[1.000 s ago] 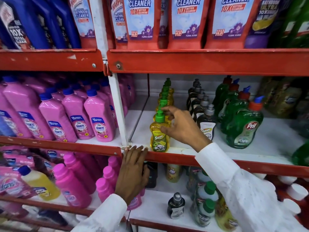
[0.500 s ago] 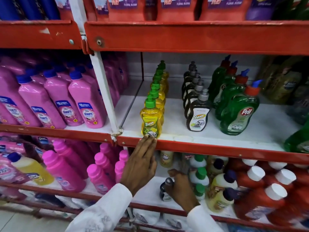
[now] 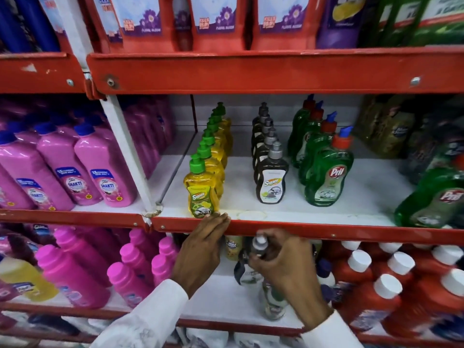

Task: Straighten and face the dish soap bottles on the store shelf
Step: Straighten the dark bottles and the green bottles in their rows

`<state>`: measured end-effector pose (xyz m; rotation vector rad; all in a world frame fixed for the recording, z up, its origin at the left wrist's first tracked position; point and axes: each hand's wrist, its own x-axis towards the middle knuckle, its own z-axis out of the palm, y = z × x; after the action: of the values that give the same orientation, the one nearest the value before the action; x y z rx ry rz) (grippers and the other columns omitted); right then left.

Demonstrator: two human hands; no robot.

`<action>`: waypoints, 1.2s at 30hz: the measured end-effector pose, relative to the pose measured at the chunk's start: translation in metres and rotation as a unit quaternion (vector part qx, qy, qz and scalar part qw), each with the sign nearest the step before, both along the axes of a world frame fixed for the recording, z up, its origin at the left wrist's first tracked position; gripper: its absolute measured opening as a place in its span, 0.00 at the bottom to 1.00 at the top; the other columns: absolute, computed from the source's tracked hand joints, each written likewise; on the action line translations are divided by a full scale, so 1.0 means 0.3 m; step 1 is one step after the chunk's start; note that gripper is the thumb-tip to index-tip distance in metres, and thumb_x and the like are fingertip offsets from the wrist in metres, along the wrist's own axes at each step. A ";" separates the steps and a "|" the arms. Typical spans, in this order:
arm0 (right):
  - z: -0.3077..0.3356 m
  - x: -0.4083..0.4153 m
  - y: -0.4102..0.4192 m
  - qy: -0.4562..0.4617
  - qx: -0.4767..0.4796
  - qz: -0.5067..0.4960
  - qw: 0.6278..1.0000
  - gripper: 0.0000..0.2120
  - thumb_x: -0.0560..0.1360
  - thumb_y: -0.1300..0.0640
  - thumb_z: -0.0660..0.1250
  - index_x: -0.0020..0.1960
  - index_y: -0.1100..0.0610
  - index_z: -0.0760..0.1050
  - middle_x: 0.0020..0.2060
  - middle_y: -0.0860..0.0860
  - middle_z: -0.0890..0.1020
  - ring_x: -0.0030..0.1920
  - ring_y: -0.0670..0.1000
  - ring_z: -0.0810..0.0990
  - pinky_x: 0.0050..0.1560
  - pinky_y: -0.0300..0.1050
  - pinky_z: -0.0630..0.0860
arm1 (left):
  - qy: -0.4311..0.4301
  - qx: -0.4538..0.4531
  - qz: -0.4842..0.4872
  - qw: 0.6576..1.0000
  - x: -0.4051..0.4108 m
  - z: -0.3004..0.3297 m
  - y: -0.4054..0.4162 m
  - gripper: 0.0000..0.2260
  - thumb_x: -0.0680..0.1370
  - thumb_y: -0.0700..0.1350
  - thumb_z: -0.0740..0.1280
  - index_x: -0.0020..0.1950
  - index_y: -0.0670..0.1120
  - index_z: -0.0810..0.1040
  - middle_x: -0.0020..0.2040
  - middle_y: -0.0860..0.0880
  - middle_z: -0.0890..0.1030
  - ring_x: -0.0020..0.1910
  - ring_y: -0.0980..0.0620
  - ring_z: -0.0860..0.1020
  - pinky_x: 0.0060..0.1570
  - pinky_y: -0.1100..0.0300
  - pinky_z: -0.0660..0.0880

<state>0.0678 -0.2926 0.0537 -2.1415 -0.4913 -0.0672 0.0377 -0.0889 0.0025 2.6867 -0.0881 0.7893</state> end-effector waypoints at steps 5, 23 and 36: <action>0.326 0.001 -0.108 -0.084 0.106 -0.012 0.991 0.20 0.62 0.60 0.80 0.52 0.48 0.84 0.38 0.40 0.86 0.33 0.37 0.83 0.36 0.28 0.78 | -0.032 -0.039 0.004 0.999 0.011 0.021 -0.039 0.23 0.69 0.32 0.62 0.64 0.41 0.79 0.62 0.43 0.81 0.65 0.50 0.72 0.72 0.65 0.59; 0.329 0.335 0.008 -0.068 0.041 0.009 0.997 0.20 0.64 0.57 0.81 0.55 0.55 0.83 0.44 0.49 0.88 0.31 0.32 0.79 0.34 0.22 0.73 | 0.002 0.028 0.016 0.999 0.016 0.012 -0.152 0.25 0.73 0.41 0.69 0.71 0.45 0.71 0.67 0.46 0.75 0.69 0.47 0.70 0.73 0.45 0.63; -0.060 0.267 -0.432 -0.201 0.142 -0.303 0.921 0.28 0.70 0.57 0.75 0.67 0.59 0.69 0.65 0.58 0.74 0.66 0.60 0.70 0.69 0.55 0.66 | 0.025 0.143 -0.062 0.987 0.129 0.004 -0.397 0.29 0.73 0.44 0.66 0.74 0.43 0.68 0.71 0.44 0.74 0.72 0.45 0.70 0.72 0.45 0.66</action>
<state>0.1480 -0.4221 0.0357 -1.9154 -0.0179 -0.8865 0.0765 -0.2081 0.0038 2.9303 -0.3804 0.7166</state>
